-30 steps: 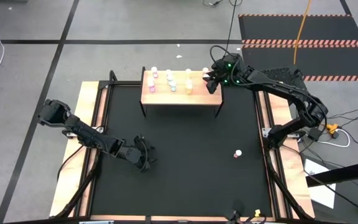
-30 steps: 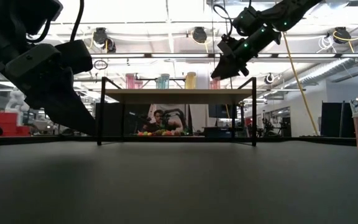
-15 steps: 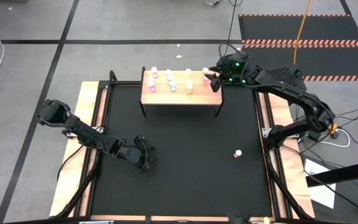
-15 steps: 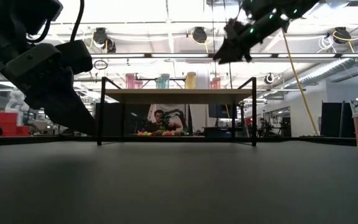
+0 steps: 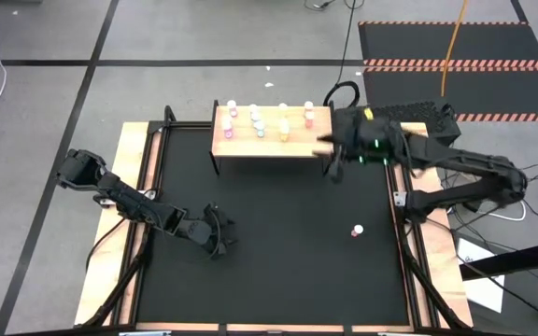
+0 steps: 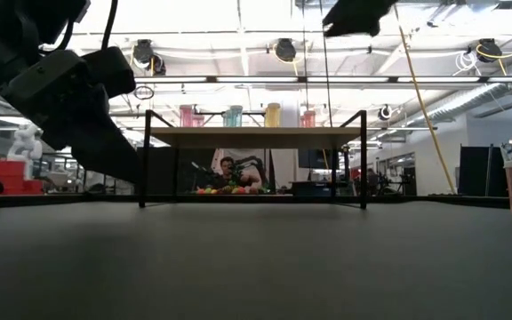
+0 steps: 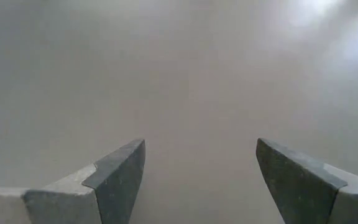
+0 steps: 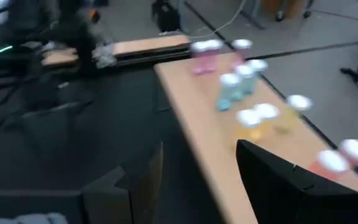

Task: Pick and place medicine bottles onto shelf by color
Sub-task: Put the pink pill bottle on the shelf aligned with the other pink pill bottles

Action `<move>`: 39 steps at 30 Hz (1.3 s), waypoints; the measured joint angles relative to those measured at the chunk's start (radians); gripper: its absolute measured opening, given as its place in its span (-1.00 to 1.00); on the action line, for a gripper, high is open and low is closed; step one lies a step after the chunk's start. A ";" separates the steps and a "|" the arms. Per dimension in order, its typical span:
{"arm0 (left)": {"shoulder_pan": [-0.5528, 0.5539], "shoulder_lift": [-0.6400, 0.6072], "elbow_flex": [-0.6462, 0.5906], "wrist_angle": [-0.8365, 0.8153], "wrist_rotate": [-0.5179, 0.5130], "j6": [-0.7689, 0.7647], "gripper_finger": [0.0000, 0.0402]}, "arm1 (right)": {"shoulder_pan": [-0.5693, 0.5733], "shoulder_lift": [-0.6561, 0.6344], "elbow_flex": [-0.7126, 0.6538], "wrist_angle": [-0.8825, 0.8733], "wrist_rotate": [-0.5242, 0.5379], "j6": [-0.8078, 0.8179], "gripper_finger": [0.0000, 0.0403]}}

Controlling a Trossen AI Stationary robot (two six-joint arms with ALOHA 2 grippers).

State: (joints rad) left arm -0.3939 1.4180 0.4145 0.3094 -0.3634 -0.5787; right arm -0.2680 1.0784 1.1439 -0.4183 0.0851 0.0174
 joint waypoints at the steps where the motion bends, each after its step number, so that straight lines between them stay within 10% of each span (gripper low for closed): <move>1: 0.000 0.000 0.000 0.000 0.000 0.005 0.52 | 0.057 -0.007 0.000 -0.018 0.046 0.007 -0.01; 11: 0.000 0.000 0.000 0.001 0.006 0.127 0.52 | 0.560 0.017 0.000 -0.368 0.393 0.418 -0.01; 20: 0.000 0.000 0.000 0.003 0.049 0.151 0.52 | 0.831 0.029 -0.091 -0.603 0.406 0.826 -0.01; 39: 0.001 0.000 0.000 0.002 0.051 0.152 0.52 | 0.944 0.018 -0.456 -0.512 0.303 1.098 0.35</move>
State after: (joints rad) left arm -0.3931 1.4179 0.4145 0.3117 -0.3126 -0.4271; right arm 0.6760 1.0969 0.6880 -0.9302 0.3877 1.1152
